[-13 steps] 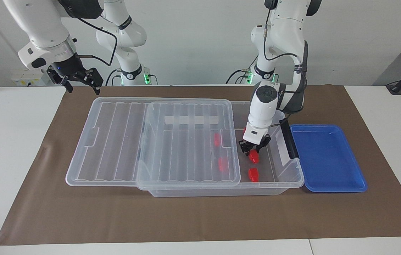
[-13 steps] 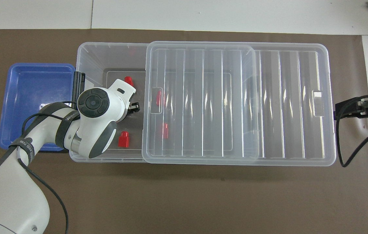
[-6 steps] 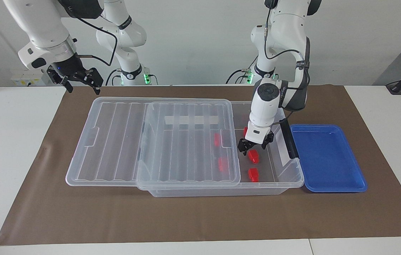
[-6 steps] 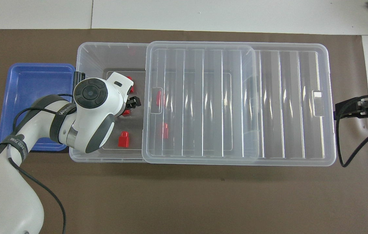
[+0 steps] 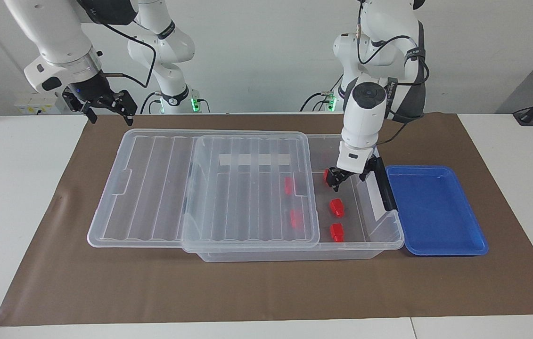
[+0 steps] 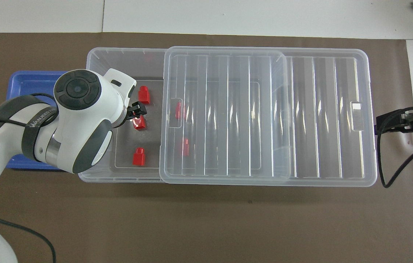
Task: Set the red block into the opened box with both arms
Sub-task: 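Lower the red block into the box and open the left gripper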
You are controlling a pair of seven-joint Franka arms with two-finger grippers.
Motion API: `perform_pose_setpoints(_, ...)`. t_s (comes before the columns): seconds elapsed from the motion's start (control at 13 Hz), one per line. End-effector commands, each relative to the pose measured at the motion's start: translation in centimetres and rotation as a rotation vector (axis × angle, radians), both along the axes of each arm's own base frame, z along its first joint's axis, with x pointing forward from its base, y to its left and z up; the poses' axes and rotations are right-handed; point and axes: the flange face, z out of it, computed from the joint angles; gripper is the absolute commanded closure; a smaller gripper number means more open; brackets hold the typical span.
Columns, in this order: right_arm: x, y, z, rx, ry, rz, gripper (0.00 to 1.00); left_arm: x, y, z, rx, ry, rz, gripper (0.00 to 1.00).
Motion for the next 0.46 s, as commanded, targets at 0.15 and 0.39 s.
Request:
perform_pose_setpoints(0.15, -0.2, -0.4, 0.1, -0.004, -0.005, 0.019, 0.0, 0.7, 4.3, 8.0, 0.041, 0.009, 0.059, 0.0)
perform_pose_setpoints(0.39, -0.1, -0.6, 0.1, -0.005, -0.02, 0.016, 0.0, 0.5, 9.2, 11.8, 0.05, 0.02, -0.076, 0.0)
